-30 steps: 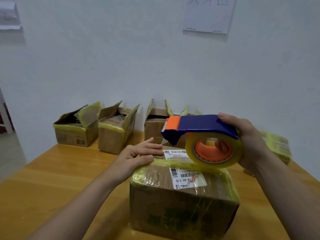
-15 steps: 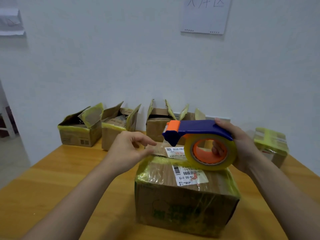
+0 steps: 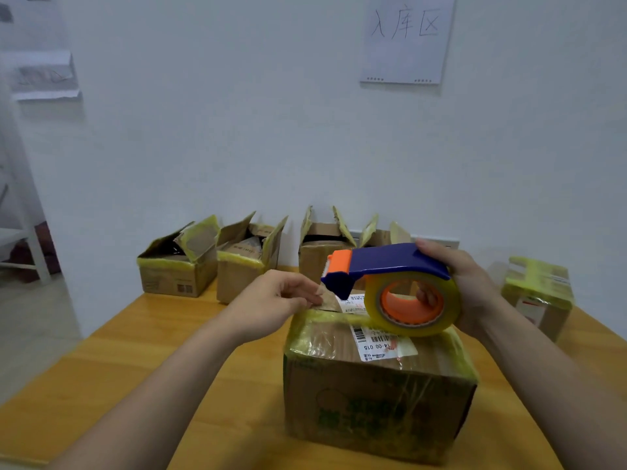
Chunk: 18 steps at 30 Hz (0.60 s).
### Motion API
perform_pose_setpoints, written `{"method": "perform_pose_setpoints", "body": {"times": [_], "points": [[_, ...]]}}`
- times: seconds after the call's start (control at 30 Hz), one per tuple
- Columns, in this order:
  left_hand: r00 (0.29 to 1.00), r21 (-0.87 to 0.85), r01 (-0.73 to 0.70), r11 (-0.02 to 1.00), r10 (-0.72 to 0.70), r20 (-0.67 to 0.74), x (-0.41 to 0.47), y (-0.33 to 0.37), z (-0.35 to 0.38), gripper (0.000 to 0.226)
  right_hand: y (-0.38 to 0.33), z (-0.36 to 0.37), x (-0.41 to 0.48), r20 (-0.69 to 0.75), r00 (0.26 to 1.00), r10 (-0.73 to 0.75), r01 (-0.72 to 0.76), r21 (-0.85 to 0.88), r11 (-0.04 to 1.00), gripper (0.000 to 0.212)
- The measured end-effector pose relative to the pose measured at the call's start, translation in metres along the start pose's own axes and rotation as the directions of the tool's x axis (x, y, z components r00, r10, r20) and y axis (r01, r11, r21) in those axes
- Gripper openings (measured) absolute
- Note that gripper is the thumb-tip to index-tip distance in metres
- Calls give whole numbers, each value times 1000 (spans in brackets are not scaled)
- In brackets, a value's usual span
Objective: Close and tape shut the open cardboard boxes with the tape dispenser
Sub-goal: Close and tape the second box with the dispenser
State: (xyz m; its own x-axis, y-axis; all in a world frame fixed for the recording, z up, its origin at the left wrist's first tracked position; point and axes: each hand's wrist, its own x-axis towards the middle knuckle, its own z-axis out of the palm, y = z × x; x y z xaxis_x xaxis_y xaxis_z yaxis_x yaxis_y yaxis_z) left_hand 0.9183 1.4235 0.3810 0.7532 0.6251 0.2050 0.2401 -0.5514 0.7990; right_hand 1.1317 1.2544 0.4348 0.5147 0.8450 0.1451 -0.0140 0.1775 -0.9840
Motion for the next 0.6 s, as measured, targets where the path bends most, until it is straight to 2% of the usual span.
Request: {"method": "perform_pose_setpoints", "body": {"times": [0.13, 0.23, 0.4, 0.53, 0.6], "points": [[993, -177, 121, 977, -121, 10, 6, 10, -5, 30, 5, -5, 0, -16, 999, 40, -39, 68, 997, 49], [991, -270, 130, 954, -130, 19, 13, 23, -2, 26, 6, -6, 1, -8, 999, 32, -31, 57, 998, 44], [967, -507, 254, 824, -210, 143, 24, 32, 0, 20, 10, -11, 6, 6, 1000, 2, -2, -6, 1000, 39], [955, -638, 289, 714, -263, 139, 28, 25, 4, 24, 12, -14, 8, -1, 1000, 4, -4, -13, 1000, 33], [953, -661, 287, 693, -274, 126, 29, 23, 5, 24, 11, -13, 7, -3, 1000, 16, -16, -19, 1000, 34]]}}
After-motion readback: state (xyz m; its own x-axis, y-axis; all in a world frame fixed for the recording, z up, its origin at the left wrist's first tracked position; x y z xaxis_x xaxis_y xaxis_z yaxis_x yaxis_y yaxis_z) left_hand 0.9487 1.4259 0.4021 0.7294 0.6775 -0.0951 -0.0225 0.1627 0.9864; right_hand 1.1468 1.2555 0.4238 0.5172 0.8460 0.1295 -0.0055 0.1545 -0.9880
